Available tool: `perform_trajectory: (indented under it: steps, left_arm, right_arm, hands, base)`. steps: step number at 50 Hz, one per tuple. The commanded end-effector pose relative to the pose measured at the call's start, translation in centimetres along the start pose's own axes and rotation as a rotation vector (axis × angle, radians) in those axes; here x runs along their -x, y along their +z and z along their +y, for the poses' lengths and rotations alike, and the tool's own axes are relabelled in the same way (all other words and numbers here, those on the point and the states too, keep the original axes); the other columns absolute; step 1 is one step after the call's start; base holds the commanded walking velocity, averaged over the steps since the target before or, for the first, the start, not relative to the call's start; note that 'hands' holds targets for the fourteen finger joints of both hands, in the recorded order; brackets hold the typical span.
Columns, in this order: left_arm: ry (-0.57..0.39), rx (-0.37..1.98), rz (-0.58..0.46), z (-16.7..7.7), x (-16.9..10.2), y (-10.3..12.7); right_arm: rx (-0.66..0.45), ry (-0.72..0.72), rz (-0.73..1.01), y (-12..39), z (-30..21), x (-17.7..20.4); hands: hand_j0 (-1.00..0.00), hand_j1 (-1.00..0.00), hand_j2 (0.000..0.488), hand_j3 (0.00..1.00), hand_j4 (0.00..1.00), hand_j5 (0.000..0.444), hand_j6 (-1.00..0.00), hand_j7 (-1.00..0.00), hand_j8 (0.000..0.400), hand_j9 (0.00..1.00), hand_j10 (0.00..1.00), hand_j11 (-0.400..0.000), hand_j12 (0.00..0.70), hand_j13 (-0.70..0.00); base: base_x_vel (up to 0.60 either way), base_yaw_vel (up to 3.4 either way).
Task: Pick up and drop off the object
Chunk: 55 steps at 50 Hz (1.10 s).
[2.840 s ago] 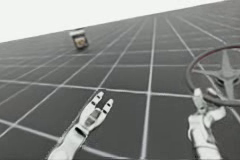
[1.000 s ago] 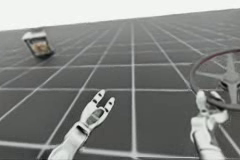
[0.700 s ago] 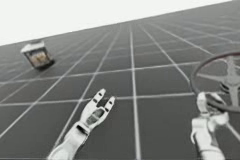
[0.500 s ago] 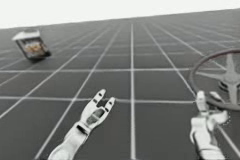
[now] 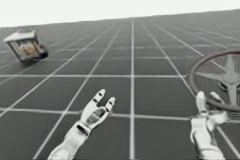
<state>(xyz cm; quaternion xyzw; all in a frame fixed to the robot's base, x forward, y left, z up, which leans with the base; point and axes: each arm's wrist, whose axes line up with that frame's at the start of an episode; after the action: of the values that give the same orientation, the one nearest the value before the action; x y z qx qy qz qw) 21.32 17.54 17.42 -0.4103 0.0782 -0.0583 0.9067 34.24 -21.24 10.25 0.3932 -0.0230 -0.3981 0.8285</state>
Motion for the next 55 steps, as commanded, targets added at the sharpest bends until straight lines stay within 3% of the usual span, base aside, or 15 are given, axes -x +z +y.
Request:
perform_trajectory:
  steps: [1,55]
  left_arm:
    - [-0.022,-0.019,0.002,-0.86,-0.15,0.01]
    - [-0.022,-0.019,0.002,-0.86,-0.15,0.01]
  right_arm:
    - [-0.030,0.007,-0.024,0.94,-0.12,-0.24]
    - [-0.030,0.007,-0.024,0.94,-0.12,-0.24]
  hands:
    - [0.00,0.00,0.000,1.00,1.00,0.000,0.00,0.00,0.000,1.00,1.00,-0.400,0.000,-0.700]
    - [0.00,0.00,0.000,1.00,1.00,0.000,0.00,0.00,0.000,1.00,1.00,-0.400,0.000,-0.700]
  base:
    - [0.60,0.01]
    - [0.54,0.11]
